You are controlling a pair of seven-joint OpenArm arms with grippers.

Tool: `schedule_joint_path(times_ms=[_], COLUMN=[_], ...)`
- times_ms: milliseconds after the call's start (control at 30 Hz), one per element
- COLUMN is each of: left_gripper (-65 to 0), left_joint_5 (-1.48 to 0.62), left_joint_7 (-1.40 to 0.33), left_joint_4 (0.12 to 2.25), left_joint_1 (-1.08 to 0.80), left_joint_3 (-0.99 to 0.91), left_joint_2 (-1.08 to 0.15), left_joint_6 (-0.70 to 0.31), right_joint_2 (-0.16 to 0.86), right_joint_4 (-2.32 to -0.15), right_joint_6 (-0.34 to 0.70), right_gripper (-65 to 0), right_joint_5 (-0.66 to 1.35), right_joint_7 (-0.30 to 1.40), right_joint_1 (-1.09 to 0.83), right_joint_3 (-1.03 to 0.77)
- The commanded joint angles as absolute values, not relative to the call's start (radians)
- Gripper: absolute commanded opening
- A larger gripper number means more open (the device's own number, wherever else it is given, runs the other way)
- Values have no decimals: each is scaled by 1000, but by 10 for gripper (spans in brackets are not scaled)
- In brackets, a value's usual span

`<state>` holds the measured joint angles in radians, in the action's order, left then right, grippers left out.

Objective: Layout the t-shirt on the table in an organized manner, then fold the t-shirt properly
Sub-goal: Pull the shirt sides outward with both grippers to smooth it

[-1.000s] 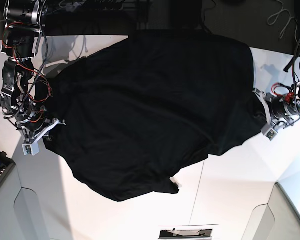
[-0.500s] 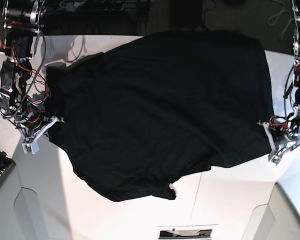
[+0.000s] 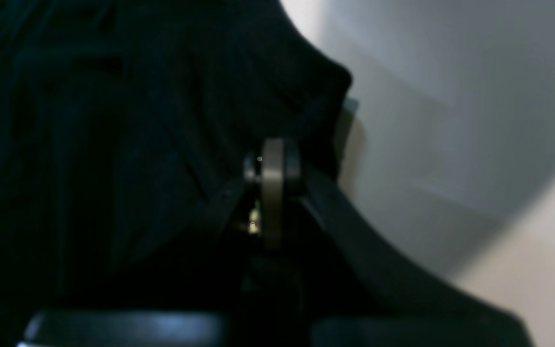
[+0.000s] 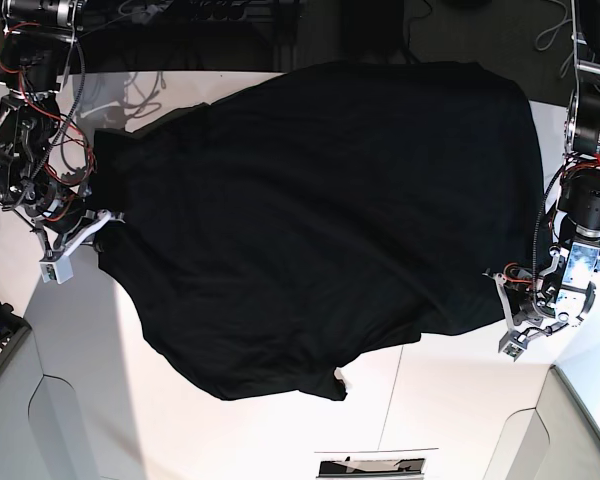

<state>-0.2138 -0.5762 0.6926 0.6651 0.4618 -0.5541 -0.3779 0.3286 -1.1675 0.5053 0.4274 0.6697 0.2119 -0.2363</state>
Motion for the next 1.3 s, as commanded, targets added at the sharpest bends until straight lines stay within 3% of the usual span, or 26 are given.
schedule_joint_path(times_ms=[0, 467, 600, 700, 933, 1100, 1267], left_gripper=[-637, -637, -637, -637, -637, -637, -637], left_joint_5=[-212, -230, -378, -506, -700, -718, -526], left_joint_7=[-568, -599, -698, -708, -788, -760, -690], left_joint_4=[704, 704, 714, 730, 756, 755, 745], left_joint_1=[699, 645, 651, 651, 644, 599, 530], left_joint_3=[458, 458, 458, 458, 458, 458, 458], left_joint_2=[-572, -599, -634, -688, -746, -725, -650], left_joint_6=[-366, -351, -477, -492, -617, -617, -540], right_joint_2=[354, 399, 395, 378, 363, 362, 356], right_joint_4=[-1174, -1364, -1401, -1396, -1245, -1113, -994], right_joint_6=[498, 521, 521, 521, 522, 524, 522], right_gripper=[-650, -650, -650, -650, -650, -650, -650], right_joint_5=[403, 542, 543, 538, 538, 524, 427], right_joint_7=[716, 715, 700, 688, 606, 544, 503], right_joint_1=[205, 97, 146, 201, 339, 415, 462], right_joint_3=[-239, -315, -316, -314, -237, -115, 26])
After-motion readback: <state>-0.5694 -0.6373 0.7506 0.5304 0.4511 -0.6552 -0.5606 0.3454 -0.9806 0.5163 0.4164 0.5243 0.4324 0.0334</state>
